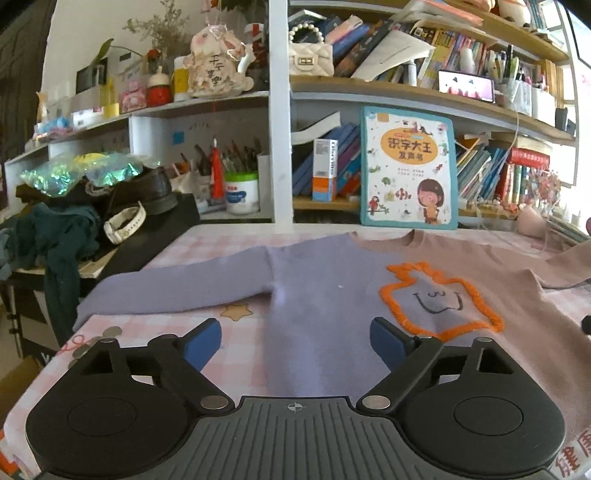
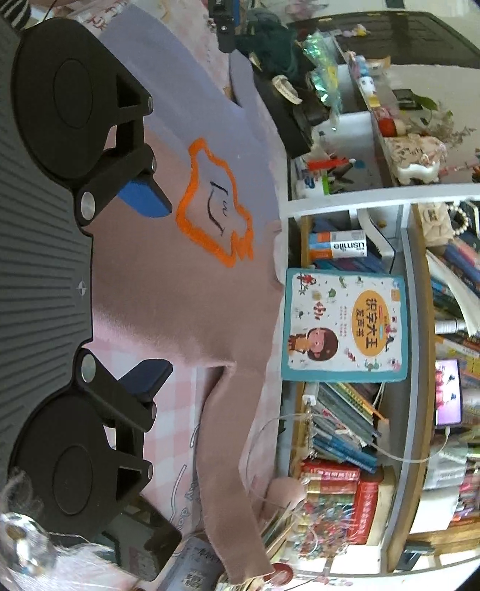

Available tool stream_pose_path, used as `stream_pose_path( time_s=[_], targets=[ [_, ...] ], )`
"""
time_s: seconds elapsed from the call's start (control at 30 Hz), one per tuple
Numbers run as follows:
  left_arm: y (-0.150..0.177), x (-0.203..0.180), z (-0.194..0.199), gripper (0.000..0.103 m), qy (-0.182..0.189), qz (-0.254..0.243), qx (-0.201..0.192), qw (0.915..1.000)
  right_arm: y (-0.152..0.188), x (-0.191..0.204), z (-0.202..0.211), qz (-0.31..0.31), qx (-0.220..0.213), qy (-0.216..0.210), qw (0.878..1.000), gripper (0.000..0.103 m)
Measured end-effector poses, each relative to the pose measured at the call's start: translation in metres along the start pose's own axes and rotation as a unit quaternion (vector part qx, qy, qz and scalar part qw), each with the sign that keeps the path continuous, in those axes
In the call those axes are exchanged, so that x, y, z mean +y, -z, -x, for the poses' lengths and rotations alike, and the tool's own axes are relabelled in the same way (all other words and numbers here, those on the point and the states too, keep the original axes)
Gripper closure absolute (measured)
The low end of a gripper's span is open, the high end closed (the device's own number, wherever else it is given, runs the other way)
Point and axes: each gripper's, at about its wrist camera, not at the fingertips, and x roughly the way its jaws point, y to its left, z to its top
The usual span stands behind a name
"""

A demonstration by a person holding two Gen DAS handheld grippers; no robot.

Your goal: Fold clothes

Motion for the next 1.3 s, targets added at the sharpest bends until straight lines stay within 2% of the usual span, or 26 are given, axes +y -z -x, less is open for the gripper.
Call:
stream_pose_path(
  time_s=[0.17, 0.33, 0.73, 0.93, 1.07, 1.3],
  targets=[
    [0.007, -0.003, -0.005, 0.009, 0.012, -0.005, 0.028, 0.9995, 0.004, 0.005, -0.010, -0.016, 0.027, 0.003, 0.999, 0.014],
    [0.011, -0.001, -0.006, 0.009, 0.017, 0.000, 0.027, 0.9995, 0.003, 0.013, -0.017, -0.002, 0.031, -0.001, 1.000, 0.014],
    [0.011, 0.002, -0.008, 0.008, -0.038, -0.048, 0.021, 0.9979, -0.016, 0.033, -0.048, 0.056, 0.017, -0.027, 0.998, 0.014],
    [0.000, 0.027, -0.012, 0.008, -0.025, -0.017, 0.052, 0.9982, -0.019, 0.041, -0.066, 0.075, 0.028, -0.036, 0.996, 0.014],
    [-0.006, 0.040, -0.015, 0.008, -0.044, -0.026, 0.061, 0.9968, -0.017, 0.042, -0.073, 0.085, 0.033, -0.030, 0.995, 0.014],
    [-0.015, 0.059, -0.021, 0.008, -0.072, -0.037, 0.052, 0.9954, -0.015, 0.042, -0.080, 0.080, 0.051, -0.029, 0.995, 0.012]
  ],
)
